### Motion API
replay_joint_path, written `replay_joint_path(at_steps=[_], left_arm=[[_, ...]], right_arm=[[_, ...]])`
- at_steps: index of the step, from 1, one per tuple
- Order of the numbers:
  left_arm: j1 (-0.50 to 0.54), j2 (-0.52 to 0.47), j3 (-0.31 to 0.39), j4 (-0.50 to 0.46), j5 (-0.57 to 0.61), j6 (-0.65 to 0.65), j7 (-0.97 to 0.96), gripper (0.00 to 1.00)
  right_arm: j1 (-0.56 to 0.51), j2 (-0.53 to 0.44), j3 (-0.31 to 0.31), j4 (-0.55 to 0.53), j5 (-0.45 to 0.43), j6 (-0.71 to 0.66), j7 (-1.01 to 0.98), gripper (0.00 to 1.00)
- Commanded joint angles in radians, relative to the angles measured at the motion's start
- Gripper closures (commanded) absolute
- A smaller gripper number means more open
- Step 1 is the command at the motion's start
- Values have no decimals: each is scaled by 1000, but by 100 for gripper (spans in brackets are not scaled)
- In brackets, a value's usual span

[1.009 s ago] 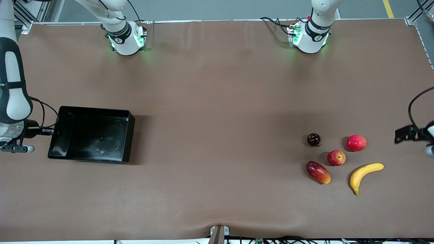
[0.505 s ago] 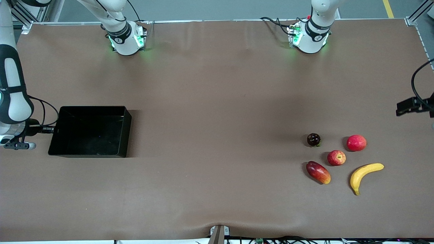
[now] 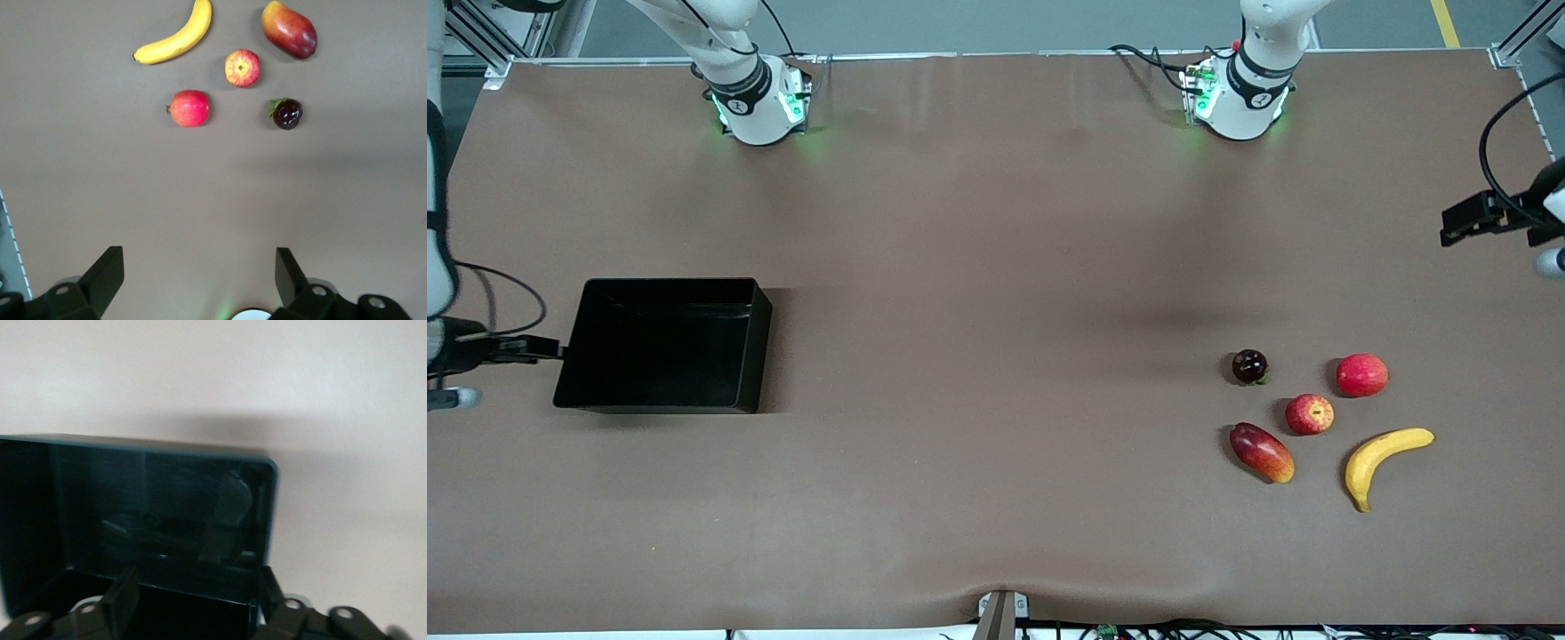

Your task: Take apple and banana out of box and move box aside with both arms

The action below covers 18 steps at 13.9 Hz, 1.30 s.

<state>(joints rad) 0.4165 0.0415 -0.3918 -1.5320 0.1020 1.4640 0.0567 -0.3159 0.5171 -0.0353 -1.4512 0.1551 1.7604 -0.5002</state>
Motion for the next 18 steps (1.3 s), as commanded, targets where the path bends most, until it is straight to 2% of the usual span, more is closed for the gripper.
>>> replay_joint_path(at_steps=[1,3,6,8,11,12,14,18], left_arm=[[-167,-109,210,-114,-70,4,-40,0],[-247,-130,272,-138,-74,1,-69,0],[-388,-131,362,-122,-64,-30,-144,0],[-378,-115,366,-68,-61,-40,-120,0],[-381,-104,367,-60,-58,-24,-84,0],[-381,-104,367,-60,-53,-22,-84,0],[-389,-104,347,-59,34,-19,-84,0],[-383,-117,343,-63,-62,-2,-81,0]], right_arm=[[73,4,-5,158,-49,-132,-17,0],[106,-40,2,178,-66,-157,-14,0],[188,-129,-2,173,-89,-192,-8,0],[219,-173,0,167,-89,-257,108,0],[282,-241,0,155,-126,-331,287,0],[293,-296,3,109,-155,-325,285,0],[314,-415,5,-12,-209,-280,288,0],[319,-526,3,-110,-212,-277,285,0]])
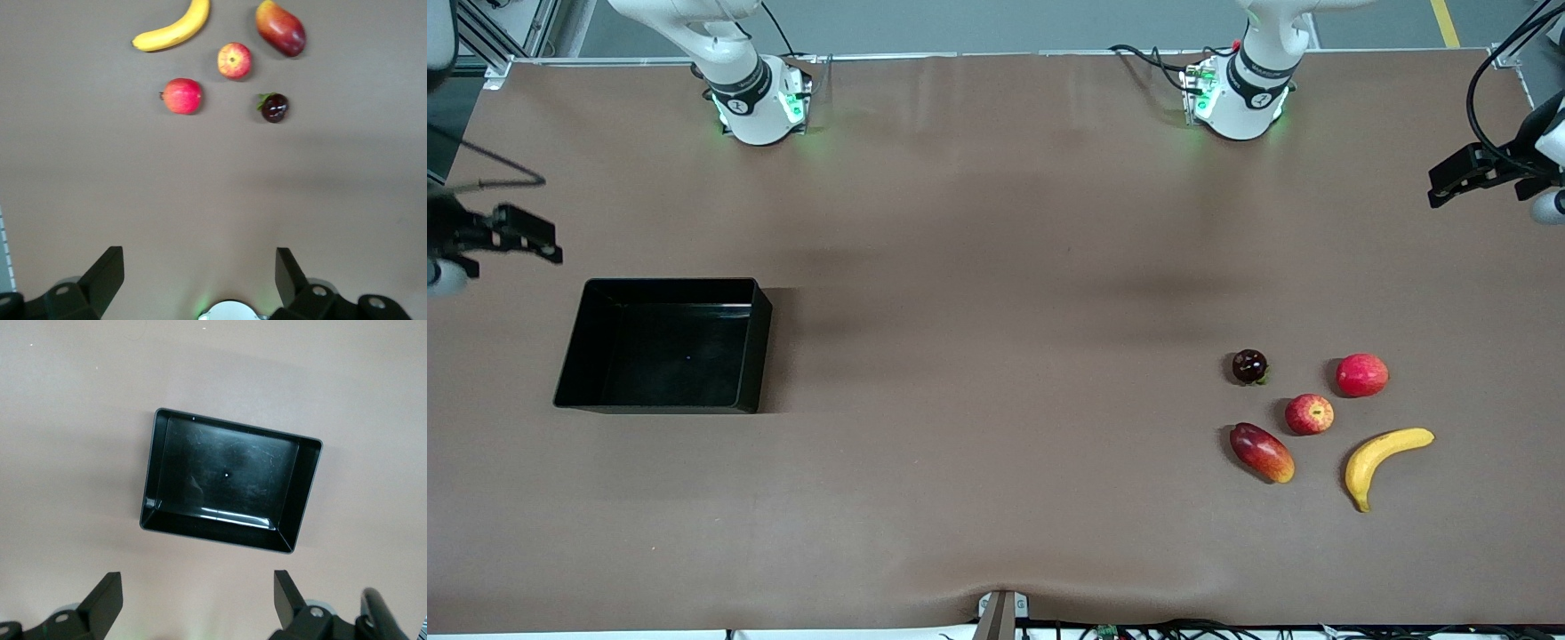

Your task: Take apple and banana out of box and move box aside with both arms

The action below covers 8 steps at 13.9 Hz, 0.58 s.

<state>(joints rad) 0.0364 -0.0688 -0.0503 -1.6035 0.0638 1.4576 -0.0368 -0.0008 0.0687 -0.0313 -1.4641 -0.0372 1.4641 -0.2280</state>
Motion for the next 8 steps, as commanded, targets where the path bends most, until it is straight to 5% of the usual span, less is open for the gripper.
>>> replay_joint_path(at_steps=[1,4,8], left_arm=[[-4,-11,0,7,-30,4,14,0],[-9,-14,-9,11,-35,26,15,0],[-9,3,-8,45,-35,26,18,0]], right_arm=[[10,-101,-1,-128,-17,27,12,0],[39,-156,2,-194,-3,50,12,0],[38,-136,-1,-101,2,41,12,0]])
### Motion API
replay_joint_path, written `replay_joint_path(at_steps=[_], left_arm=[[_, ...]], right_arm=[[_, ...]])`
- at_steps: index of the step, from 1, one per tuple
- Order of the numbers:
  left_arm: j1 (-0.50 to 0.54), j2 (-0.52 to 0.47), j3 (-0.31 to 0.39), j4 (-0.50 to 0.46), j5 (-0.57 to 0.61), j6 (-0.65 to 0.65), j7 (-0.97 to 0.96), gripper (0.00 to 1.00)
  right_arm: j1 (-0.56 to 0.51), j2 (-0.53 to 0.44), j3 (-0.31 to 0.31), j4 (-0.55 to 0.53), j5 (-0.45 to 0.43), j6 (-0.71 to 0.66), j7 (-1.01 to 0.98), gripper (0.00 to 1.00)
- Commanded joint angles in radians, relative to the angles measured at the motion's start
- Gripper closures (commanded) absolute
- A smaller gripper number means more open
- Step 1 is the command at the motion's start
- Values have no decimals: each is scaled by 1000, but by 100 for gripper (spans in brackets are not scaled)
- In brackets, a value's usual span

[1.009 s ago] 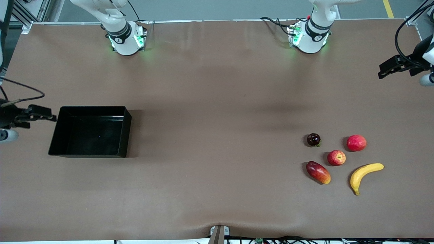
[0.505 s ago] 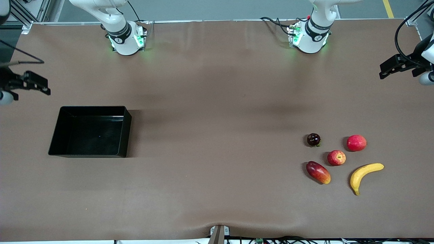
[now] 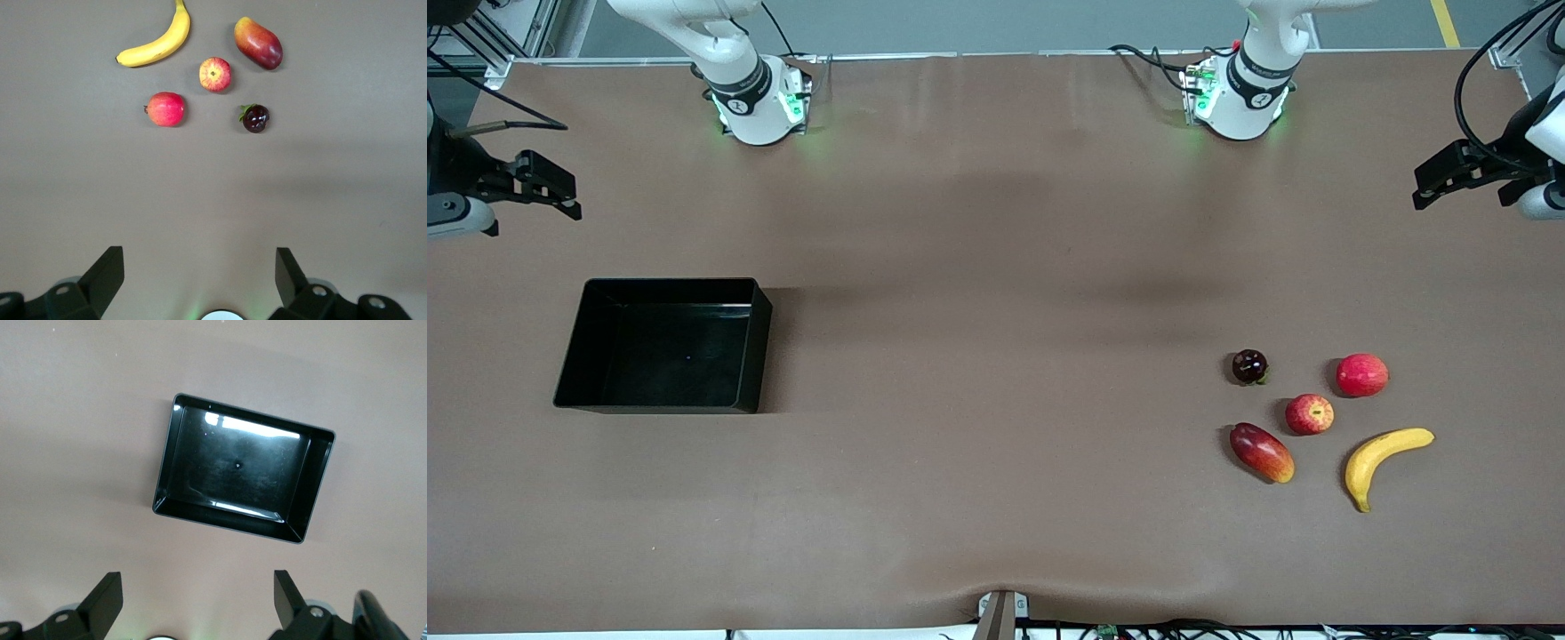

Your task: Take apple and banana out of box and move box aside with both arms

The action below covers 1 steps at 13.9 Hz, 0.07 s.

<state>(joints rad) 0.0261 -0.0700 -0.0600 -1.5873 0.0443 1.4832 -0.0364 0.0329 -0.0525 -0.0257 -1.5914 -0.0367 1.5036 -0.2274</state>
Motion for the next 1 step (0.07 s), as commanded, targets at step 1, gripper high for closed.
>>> replay_joint_path(at_steps=[1], left_arm=[[2,6,2,33,-14,0,19,0]], right_arm=[[1,-10,-7,48,0,0,10,0]])
